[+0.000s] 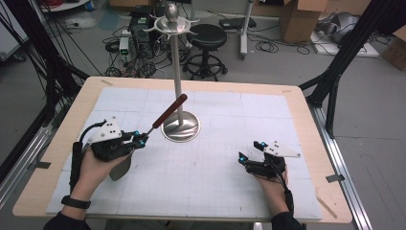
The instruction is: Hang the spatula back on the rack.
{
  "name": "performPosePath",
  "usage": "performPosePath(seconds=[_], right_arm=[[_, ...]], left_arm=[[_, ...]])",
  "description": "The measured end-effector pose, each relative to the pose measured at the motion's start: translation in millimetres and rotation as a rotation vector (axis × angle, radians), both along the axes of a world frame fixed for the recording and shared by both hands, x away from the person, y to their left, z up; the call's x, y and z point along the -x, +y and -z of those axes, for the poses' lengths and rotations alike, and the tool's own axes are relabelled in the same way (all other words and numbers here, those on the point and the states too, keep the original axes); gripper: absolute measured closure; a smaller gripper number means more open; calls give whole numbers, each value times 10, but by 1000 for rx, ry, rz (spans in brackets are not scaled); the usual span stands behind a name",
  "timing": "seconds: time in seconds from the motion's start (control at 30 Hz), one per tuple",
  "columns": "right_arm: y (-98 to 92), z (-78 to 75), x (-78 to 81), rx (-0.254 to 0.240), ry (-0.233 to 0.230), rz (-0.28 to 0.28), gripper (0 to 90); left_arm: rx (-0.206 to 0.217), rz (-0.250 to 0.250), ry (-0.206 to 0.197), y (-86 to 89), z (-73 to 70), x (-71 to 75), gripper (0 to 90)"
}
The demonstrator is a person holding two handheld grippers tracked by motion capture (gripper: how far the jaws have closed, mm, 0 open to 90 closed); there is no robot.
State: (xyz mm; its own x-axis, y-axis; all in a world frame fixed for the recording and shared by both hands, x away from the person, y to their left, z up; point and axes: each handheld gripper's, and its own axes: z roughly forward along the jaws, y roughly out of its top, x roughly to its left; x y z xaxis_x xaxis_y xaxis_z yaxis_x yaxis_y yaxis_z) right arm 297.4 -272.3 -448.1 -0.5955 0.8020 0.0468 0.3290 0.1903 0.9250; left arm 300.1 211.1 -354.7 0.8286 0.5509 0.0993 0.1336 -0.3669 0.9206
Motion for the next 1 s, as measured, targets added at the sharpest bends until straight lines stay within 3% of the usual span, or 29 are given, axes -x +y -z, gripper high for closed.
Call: performPosePath(seconds=[0.37,0.5,1.0], right_arm=[[1,0,-1,0,-1,1,229],[1,0,-1,2,-2,0,229],[3,0,-4,2,-4,-2,233]], left_arm=[[121,-78,-113,117,-220,70,844],[147,-110,-147,155,-304,68,844],[283,-162,-214,312,-608,-7,843]])
